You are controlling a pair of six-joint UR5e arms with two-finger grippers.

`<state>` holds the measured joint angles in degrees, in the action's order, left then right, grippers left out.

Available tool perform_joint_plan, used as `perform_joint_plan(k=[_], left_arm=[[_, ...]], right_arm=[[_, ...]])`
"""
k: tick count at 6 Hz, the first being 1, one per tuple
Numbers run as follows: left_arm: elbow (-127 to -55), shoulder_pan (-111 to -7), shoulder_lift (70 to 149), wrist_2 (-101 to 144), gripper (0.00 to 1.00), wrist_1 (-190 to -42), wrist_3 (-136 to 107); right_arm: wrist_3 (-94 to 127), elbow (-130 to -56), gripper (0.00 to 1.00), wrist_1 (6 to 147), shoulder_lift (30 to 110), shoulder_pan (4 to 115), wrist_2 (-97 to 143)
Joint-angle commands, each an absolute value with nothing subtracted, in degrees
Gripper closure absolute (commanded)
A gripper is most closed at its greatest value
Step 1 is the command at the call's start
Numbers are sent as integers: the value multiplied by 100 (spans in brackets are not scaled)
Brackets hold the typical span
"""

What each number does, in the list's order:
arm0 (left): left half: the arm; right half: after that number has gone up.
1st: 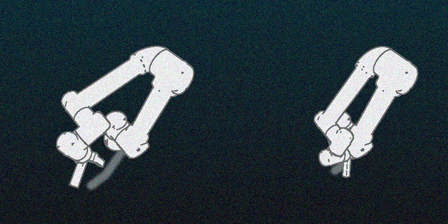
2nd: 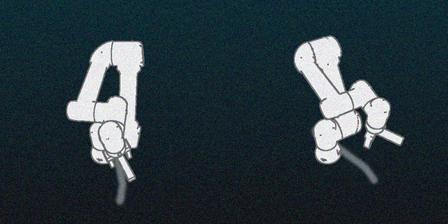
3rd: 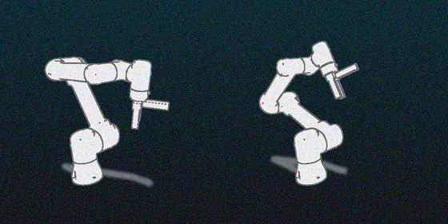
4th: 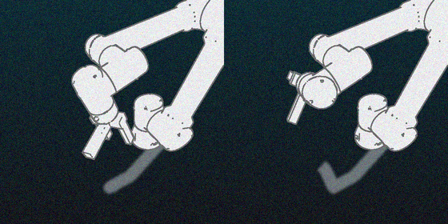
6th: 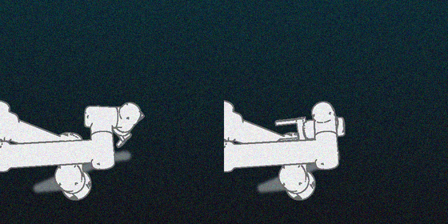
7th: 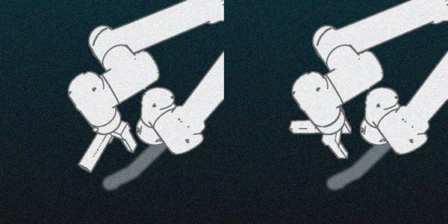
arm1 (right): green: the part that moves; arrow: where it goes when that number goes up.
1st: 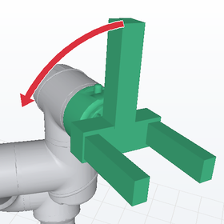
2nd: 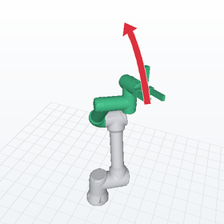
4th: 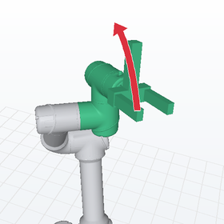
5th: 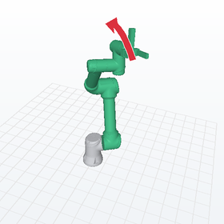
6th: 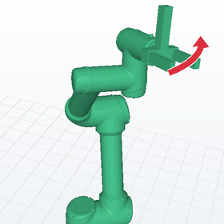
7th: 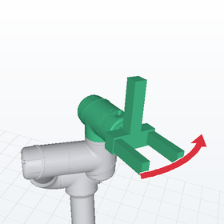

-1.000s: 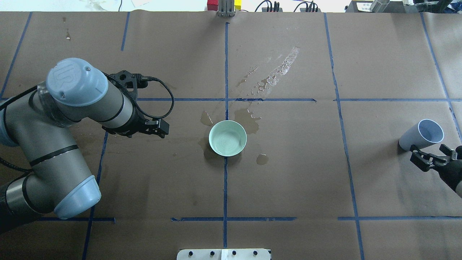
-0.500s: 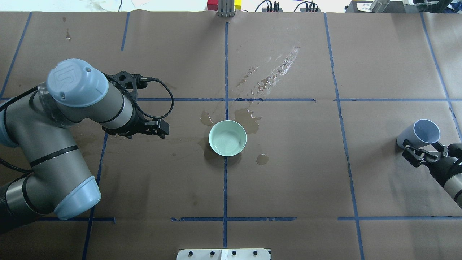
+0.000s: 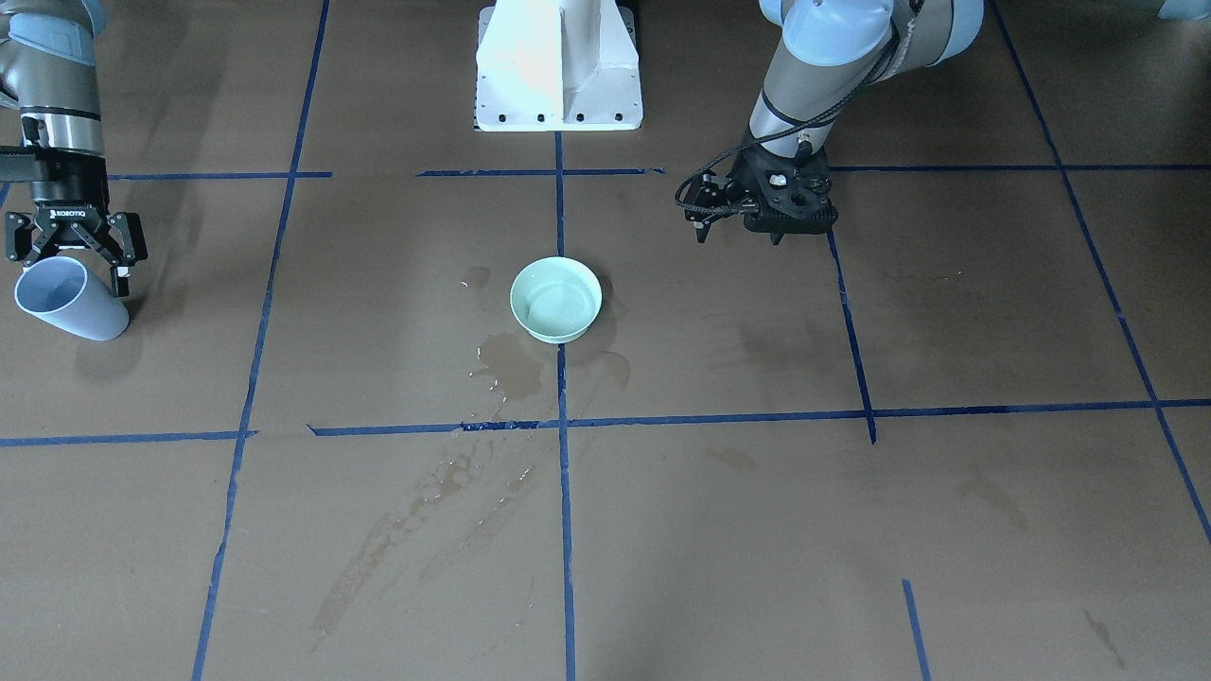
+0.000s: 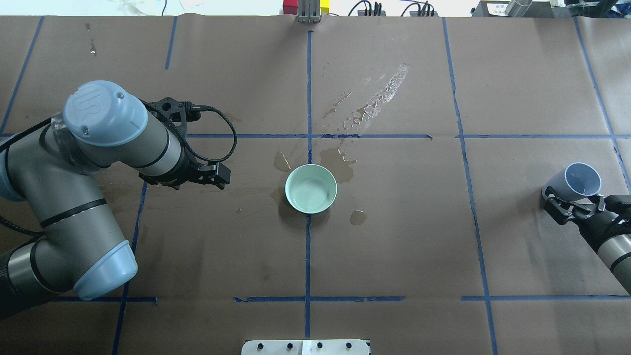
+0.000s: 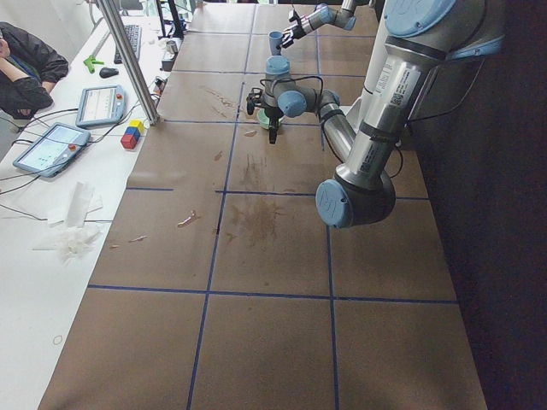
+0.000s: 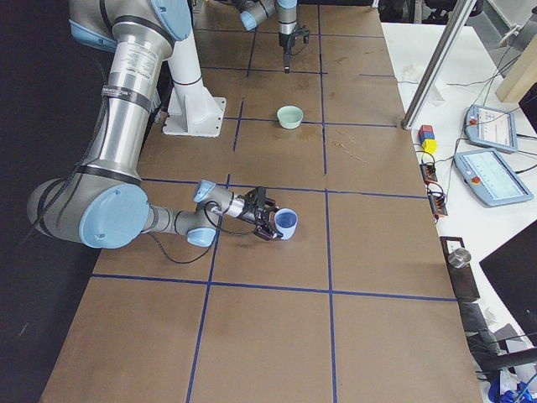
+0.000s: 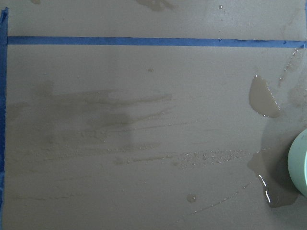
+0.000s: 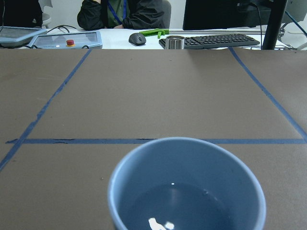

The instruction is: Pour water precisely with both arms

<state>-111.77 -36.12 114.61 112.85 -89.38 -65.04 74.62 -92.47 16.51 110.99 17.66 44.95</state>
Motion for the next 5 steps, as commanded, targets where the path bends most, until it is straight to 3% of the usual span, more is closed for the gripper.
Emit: perform_joint_plan(k=[1, 5], left_arm=[[-11180, -3612, 11470, 11285, 0, -8938, -6504], [-11162, -3612, 11461, 11285, 0, -8938, -6504]], right_arm=[[7462, -9167, 0, 1644, 11004, 1775, 4308], [7392, -9018, 0, 1635, 10775, 1784, 4113]])
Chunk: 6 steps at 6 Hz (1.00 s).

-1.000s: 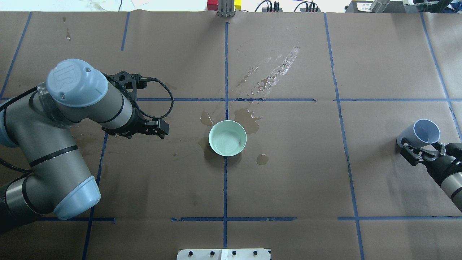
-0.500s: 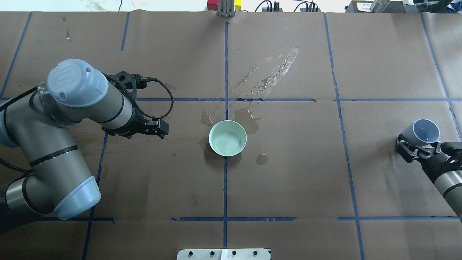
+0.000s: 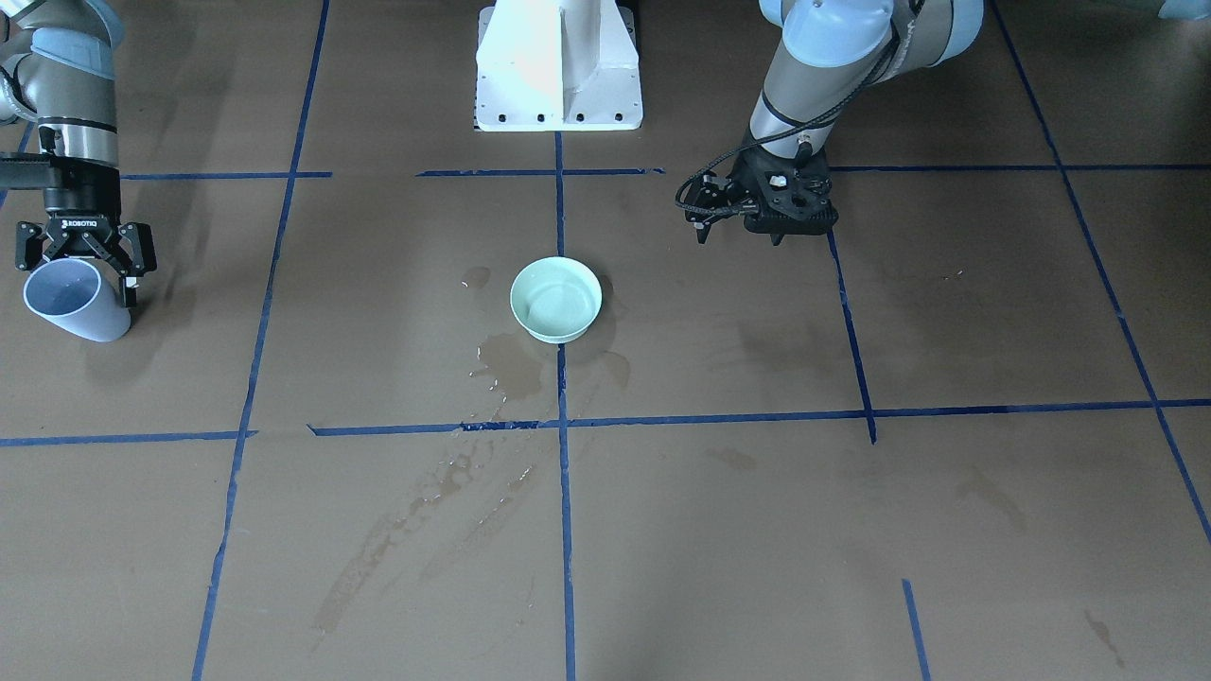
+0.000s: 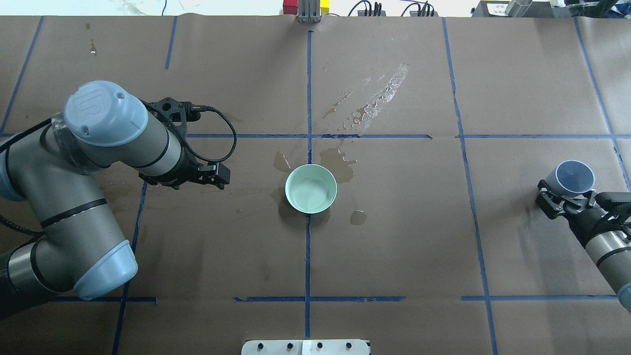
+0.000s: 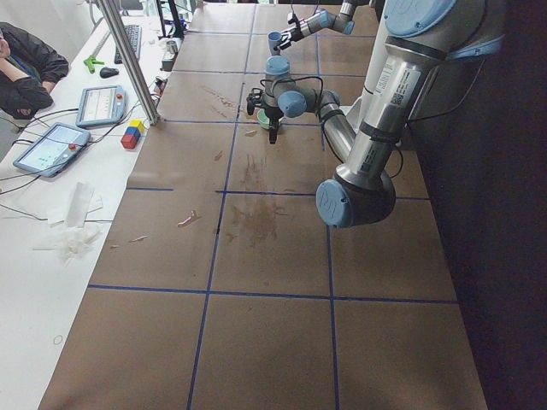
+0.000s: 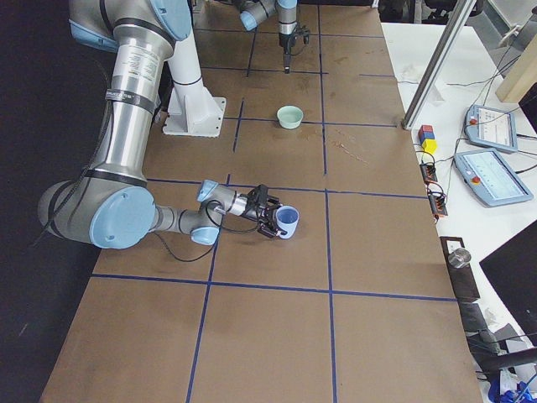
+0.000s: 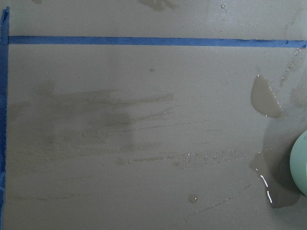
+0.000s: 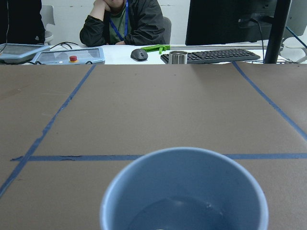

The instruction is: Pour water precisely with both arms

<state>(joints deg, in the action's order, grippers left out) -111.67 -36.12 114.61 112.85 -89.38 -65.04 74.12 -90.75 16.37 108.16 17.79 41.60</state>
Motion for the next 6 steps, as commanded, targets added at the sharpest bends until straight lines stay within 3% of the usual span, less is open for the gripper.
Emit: perform_joint_plan(k=[1, 4, 5, 6], left_arm=[[-11162, -3612, 11470, 11285, 0, -8938, -6504], [-11153, -3604, 11461, 11285, 0, -8938, -6504], [-11153, -3604, 11461, 11285, 0, -8938, -6495], [-11153, -3612, 11461, 11285, 0, -8938, -6495]], right_arm=[[7383, -8931, 0, 1635, 10775, 1793, 4044], [7356, -8903, 0, 1635, 10767, 1784, 3973], [7365, -8912, 7, 1635, 10740, 1784, 3973], [7374, -8912, 63, 1556, 10584, 1784, 3964]])
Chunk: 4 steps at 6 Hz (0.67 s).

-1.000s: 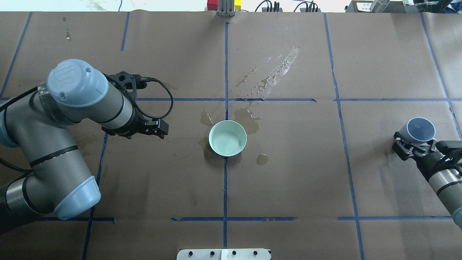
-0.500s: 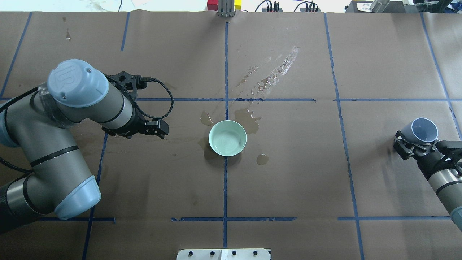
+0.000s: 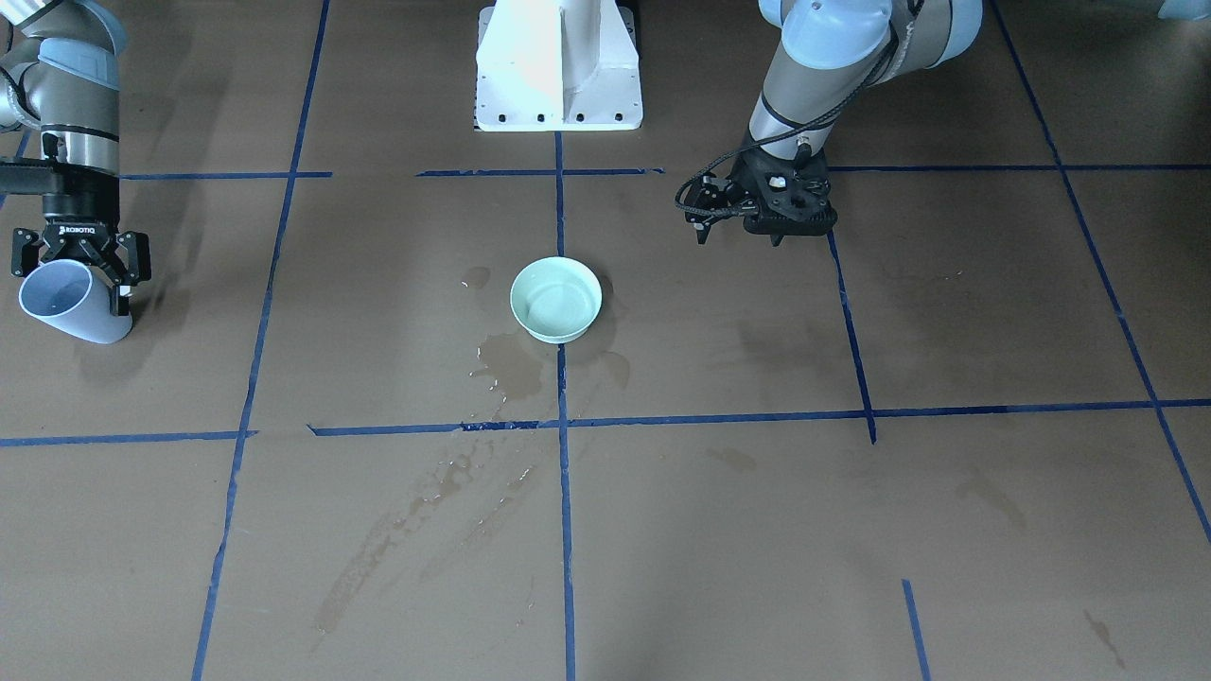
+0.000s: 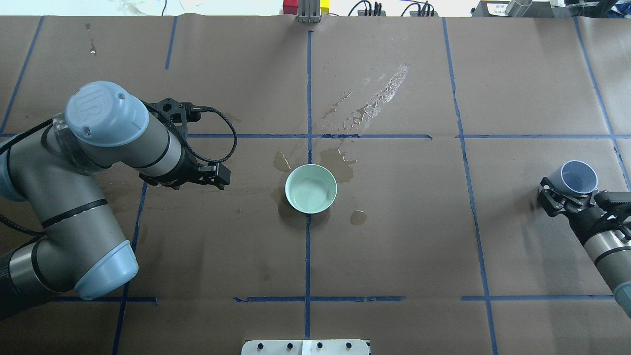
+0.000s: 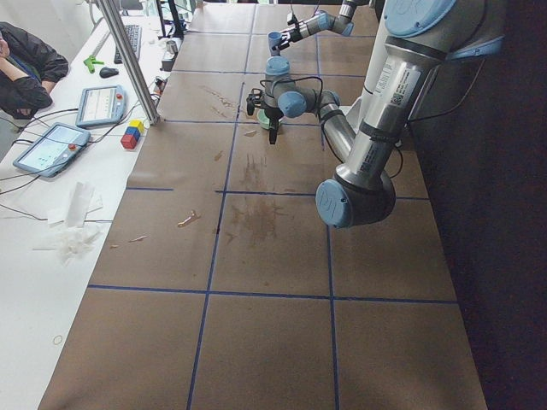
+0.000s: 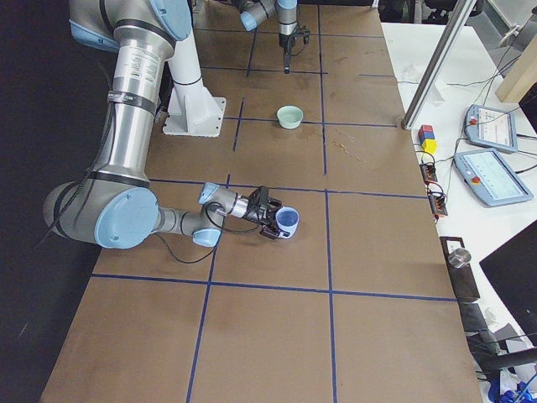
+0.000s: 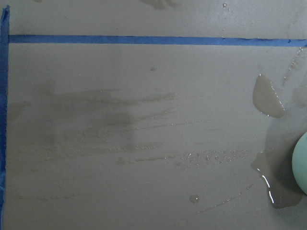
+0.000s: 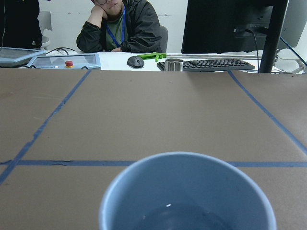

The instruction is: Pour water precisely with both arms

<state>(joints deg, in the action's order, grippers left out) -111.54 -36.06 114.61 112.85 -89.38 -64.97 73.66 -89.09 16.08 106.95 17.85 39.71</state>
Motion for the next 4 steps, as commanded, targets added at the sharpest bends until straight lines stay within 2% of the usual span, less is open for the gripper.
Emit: perform_joint_plan(k=[1, 3, 4], left_arm=[[-11153, -3612, 11461, 11285, 0, -8938, -6495], [-11188, -3612, 11461, 11285, 0, -8938, -6504], [-11188, -3612, 11470, 11285, 0, -8938, -6495]], right_arm=[[7348, -8921, 89, 1486, 10565, 1793, 3929], [6704, -9235, 91, 1485, 10564, 1819, 3929], [6471, -9472, 100, 1494, 10564, 1811, 3903]])
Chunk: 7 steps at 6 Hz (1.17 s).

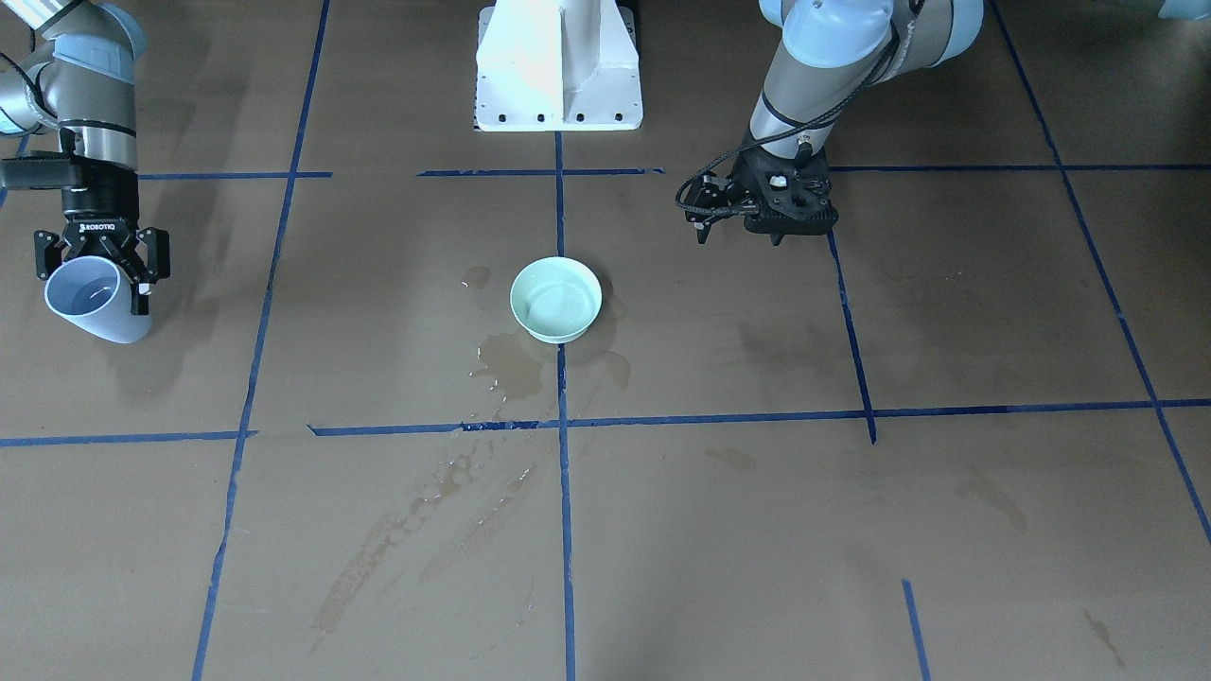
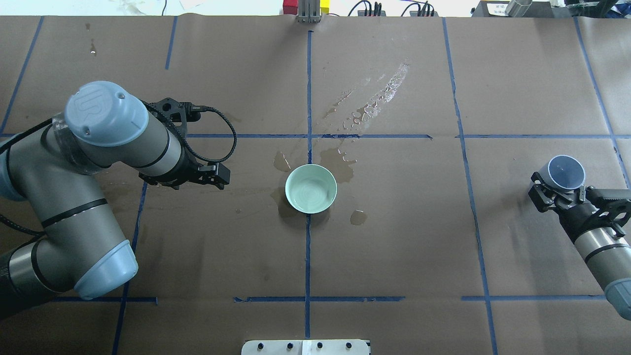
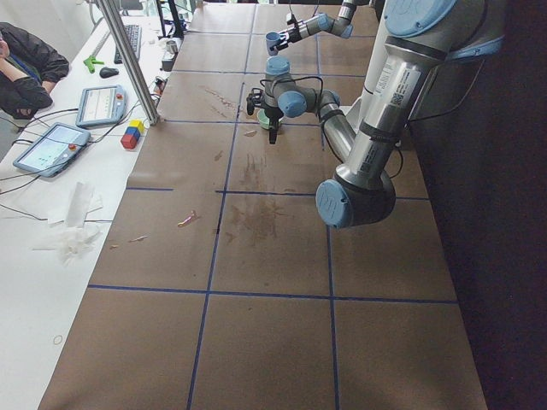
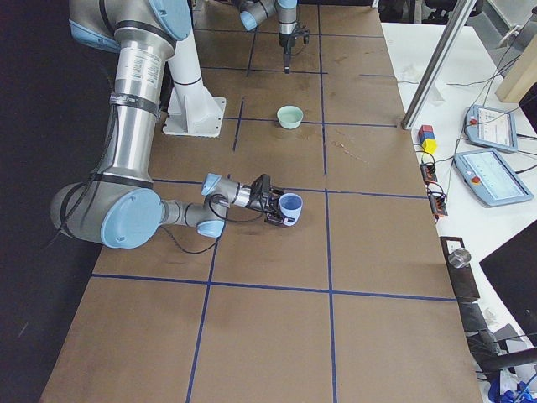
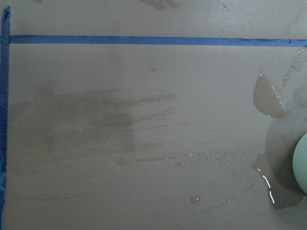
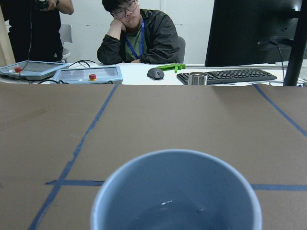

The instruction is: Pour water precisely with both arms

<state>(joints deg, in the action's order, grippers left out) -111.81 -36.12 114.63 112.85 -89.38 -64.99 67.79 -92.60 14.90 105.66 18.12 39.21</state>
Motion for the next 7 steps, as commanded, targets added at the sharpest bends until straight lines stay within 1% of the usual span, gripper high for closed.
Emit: perform_joint_plan(k=[1, 2, 3, 4, 5, 6, 7], left_arm=[[-11197, -3612, 11470, 11285, 0, -8938, -6504], [-11197, -3612, 11478, 11285, 0, -8938, -6504], [-11197, -3604, 11479, 11285, 0, -8938, -6504], [-11197, -3604, 11479, 11285, 0, -8938, -6504], [-11197, -3604, 11479, 11285, 0, -8938, -6504], [-11197, -3604, 11479, 11285, 0, -8938, -6504], [-11189, -3604, 11479, 11285, 0, -8938, -6504]], right_arm=[[6173, -9649, 99, 1546, 10417, 1802, 3920], [5195, -9816, 97, 1582, 10285, 1793, 3929], [4994, -9843, 97, 1704, 10031, 1793, 3937], [4966, -9957, 97, 2227, 9602, 1802, 4016], [4940, -10045, 98, 2920, 9110, 1802, 4051], [4835, -10420, 100, 3797, 8914, 1776, 4052], [4660, -10868, 100, 4754, 8729, 1775, 4000]])
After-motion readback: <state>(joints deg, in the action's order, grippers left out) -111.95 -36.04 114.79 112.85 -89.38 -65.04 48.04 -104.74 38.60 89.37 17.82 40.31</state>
